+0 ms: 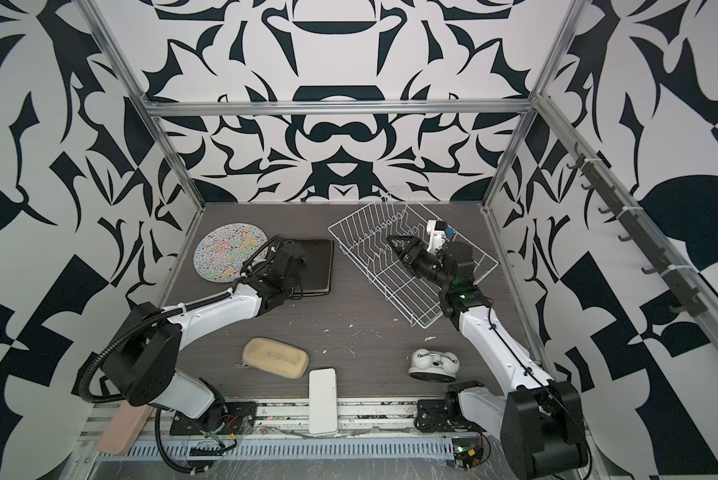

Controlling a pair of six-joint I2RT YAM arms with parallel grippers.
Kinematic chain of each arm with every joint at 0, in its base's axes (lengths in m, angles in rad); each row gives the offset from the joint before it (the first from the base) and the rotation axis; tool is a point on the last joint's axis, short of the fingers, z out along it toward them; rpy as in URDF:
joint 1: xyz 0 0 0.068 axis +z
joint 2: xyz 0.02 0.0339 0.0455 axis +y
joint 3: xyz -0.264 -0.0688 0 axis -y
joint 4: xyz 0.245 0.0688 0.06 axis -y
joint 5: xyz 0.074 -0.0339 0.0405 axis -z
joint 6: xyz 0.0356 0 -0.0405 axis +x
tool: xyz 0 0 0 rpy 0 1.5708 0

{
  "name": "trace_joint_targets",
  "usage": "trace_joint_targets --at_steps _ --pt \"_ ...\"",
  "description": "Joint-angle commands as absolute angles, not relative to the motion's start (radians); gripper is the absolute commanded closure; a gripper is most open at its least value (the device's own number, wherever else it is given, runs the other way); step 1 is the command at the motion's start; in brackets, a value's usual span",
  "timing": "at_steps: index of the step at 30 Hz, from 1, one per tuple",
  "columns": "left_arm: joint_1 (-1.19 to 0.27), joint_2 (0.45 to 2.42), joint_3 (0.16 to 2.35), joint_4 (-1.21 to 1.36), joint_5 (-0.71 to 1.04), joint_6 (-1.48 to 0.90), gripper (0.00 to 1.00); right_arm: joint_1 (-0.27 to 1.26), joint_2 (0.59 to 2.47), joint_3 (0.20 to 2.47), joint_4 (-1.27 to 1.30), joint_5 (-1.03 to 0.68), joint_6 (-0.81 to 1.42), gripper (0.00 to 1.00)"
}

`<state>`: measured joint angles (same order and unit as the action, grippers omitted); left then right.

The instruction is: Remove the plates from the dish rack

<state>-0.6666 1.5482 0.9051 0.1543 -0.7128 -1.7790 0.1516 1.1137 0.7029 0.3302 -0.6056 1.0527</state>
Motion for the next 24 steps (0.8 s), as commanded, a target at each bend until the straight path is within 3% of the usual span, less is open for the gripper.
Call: trace_joint_targets --at_steps 1,3,8,10,12,15,19,24 --pt "-0.654 1.52 0.908 0.272 -0.716 -1.51 0.01 0.146 1.098 0.775 0.241 -0.581 0.91 0.2" --pt "-0.649 1.496 0.926 0.262 -0.728 -1.389 0.01 0.144 1.094 0.779 0.199 -0.551 0.848 0.01" --pt "-0.645 1.444 0.89 0.442 -0.757 -1.008 0.01 0.141 1.096 0.793 0.078 -0.435 0.699 0.01" --pt "-0.628 1.44 0.863 0.59 -0.687 -0.795 0.01 0.141 1.096 0.786 0.03 -0.326 0.645 0.01" --pt "-0.587 1.45 0.843 0.722 -0.499 -0.599 0.01 0.14 1.075 0.725 0.08 -0.229 0.587 0.01" --pt "-0.56 1.449 0.855 0.708 -0.384 -0.405 0.01 0.138 1.035 0.603 0.233 -0.104 0.478 0.01" --pt "-0.559 1.417 0.843 0.652 -0.426 -0.153 0.01 0.104 1.026 0.562 0.228 0.054 0.312 0.01" --pt "-0.556 1.355 0.781 0.624 -0.504 0.096 0.01 0.031 1.032 0.514 0.271 0.089 0.248 0.01"
